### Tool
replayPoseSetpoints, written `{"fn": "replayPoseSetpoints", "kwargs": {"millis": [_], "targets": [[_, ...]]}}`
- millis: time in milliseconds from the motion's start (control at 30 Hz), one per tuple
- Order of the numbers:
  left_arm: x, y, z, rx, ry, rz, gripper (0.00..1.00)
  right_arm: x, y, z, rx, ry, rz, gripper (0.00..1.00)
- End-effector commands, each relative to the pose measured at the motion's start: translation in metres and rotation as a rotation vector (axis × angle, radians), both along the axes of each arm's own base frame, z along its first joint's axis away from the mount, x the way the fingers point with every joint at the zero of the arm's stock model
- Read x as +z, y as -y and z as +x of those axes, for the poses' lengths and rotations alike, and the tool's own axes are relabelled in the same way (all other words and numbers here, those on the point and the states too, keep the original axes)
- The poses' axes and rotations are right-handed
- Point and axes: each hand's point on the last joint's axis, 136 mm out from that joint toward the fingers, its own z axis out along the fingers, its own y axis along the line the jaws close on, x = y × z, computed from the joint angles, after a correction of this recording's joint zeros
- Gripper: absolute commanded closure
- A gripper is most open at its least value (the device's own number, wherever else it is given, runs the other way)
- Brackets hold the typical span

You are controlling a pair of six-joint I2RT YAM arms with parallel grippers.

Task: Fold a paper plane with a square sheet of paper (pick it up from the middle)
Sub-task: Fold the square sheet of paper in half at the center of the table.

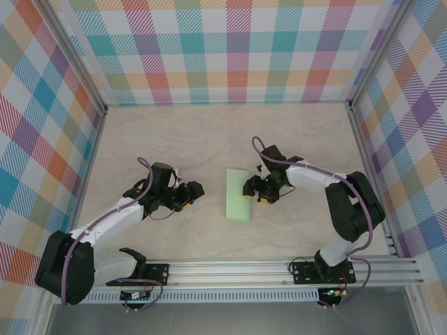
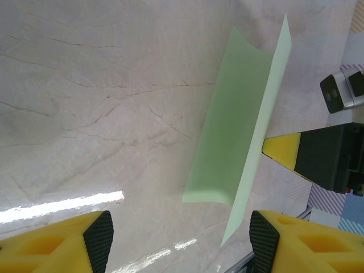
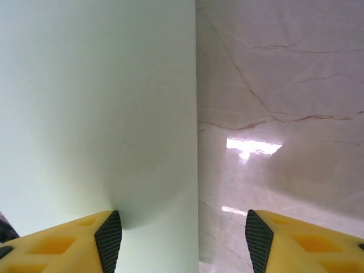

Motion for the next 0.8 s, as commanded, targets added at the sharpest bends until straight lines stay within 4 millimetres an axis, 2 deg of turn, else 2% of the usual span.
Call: {"fn": "replayPoseSetpoints", "kwargs": {"millis": [0, 267, 433, 767], "targets": [[0.014, 0.023, 0.017, -0.028, 0.049, -0.040, 0.33, -0.007, 0.010, 0.003, 0.014, -0.005, -0.076, 0.38], [0.002, 0.067, 0.037, -0.093, 0.028, -0.046, 0.35, 0.001, 0.012, 0.014, -0.052, 0.038, -0.078, 0.37], [-0.011, 0.083, 0.045, -0.113, -0.006, -0.058, 0.35, 0.002, 0.012, 0.012, -0.042, 0.034, -0.081, 0.36], [-0.034, 0.109, 0.044, -0.174, -0.054, -0.073, 0.35, 0.001, 0.014, 0.004, -0.021, 0.024, -0.074, 0.35]]}}
